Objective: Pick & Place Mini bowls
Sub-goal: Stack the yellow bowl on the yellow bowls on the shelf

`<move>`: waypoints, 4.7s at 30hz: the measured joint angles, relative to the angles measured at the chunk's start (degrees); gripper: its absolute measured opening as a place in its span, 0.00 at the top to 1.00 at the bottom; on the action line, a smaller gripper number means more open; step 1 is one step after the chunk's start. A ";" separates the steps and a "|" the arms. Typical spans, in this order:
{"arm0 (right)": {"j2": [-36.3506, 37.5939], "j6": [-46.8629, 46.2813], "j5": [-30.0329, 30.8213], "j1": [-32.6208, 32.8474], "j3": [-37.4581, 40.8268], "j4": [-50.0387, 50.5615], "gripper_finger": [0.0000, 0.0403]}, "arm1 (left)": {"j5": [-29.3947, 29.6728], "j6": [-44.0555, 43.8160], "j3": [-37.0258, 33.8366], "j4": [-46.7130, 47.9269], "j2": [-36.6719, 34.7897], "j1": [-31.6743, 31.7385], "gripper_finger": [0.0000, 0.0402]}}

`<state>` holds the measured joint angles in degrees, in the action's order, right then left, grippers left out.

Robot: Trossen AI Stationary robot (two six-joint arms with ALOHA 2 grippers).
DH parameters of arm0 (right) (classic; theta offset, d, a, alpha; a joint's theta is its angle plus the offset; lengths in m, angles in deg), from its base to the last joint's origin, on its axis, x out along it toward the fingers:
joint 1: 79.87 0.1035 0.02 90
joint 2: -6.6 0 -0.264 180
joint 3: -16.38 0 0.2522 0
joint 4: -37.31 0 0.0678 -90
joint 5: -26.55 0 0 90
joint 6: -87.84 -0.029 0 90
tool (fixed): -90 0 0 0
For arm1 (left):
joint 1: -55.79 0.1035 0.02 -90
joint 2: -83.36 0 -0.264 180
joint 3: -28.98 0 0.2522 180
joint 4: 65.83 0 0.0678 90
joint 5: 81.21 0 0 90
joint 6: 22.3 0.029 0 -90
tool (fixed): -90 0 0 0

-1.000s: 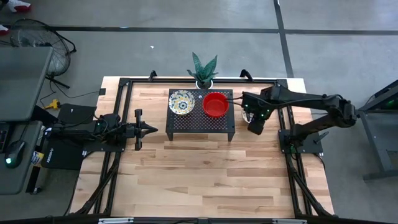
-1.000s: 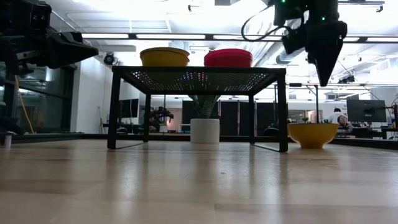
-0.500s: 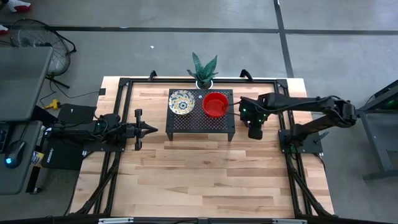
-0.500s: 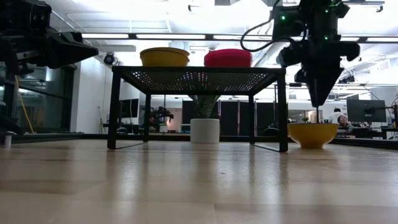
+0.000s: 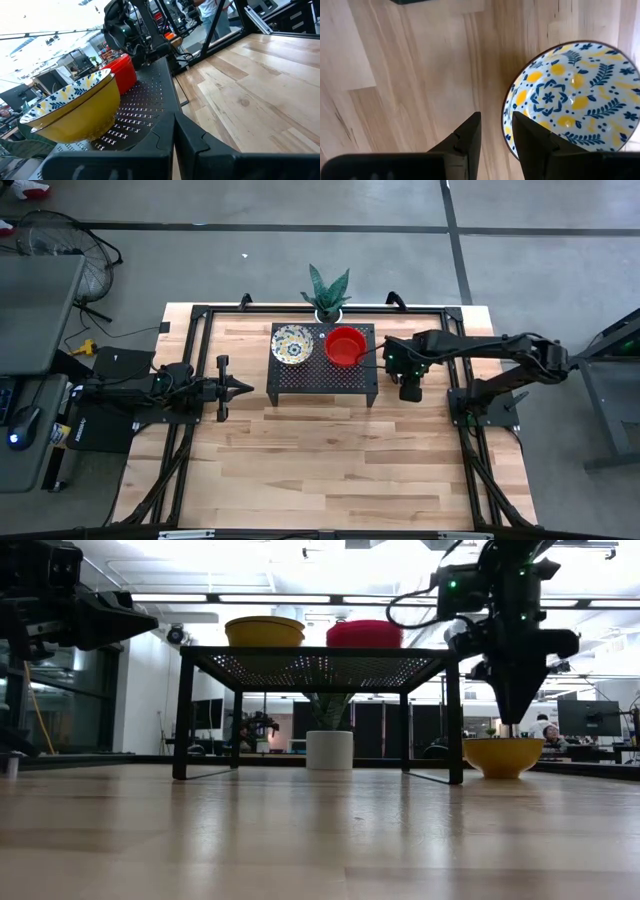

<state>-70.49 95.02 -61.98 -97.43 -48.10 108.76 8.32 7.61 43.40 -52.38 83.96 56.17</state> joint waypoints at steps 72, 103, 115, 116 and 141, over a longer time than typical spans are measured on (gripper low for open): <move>-1.21 -65.15 3.66 -19.64 0.00 7.05 0.56 | 0.01 0.00 0.00 0.01 0.00 0.01 1.00; 4.12 -73.00 -1.93 -18.60 12.28 -6.34 0.64 | -0.01 0.02 0.00 0.00 0.01 0.01 1.00; 4.12 -71.43 -1.83 -18.60 12.22 -6.39 0.88 | -0.01 0.02 0.00 -0.01 0.02 0.01 1.00; 4.15 -71.24 -1.85 -18.58 12.11 -6.46 0.91 | -0.01 0.01 0.00 0.00 0.00 0.01 1.00; 23.18 -77.83 -1.92 -10.18 12.34 5.91 1.00 | -0.01 0.00 0.00 -0.01 0.02 0.00 1.00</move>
<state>-47.32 17.20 -63.90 -107.61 -35.76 114.67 8.32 7.61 43.40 -52.39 83.98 56.17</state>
